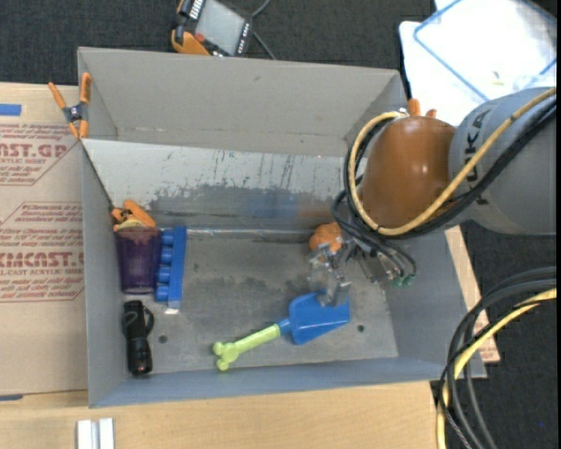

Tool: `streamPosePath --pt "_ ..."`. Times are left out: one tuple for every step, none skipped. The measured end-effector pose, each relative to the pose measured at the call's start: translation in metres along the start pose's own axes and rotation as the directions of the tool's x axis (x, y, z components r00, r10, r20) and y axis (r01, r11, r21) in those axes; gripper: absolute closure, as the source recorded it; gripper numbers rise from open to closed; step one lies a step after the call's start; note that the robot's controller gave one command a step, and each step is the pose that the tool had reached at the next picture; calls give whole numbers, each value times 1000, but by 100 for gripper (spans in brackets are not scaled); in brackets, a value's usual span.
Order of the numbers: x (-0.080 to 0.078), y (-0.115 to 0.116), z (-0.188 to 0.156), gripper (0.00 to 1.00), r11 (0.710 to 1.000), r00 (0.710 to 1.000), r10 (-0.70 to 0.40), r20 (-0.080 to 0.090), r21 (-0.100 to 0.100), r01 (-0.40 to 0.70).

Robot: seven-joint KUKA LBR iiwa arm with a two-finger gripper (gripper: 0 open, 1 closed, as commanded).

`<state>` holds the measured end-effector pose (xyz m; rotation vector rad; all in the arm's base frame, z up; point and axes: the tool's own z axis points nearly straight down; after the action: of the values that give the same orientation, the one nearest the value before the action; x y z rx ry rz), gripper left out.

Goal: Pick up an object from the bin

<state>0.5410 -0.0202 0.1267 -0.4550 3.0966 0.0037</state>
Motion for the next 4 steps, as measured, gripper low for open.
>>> streamPosePath --pt "-30 5 43 100 940 940 -340 6 5 340" --pt "-21 16 26 100 1000 1000 -10 4 0 10" --pt "-30 14 15 100 984 984 -177 4 1 177" --pt "-29 12 17 100 949 949 -315 6 2 315"
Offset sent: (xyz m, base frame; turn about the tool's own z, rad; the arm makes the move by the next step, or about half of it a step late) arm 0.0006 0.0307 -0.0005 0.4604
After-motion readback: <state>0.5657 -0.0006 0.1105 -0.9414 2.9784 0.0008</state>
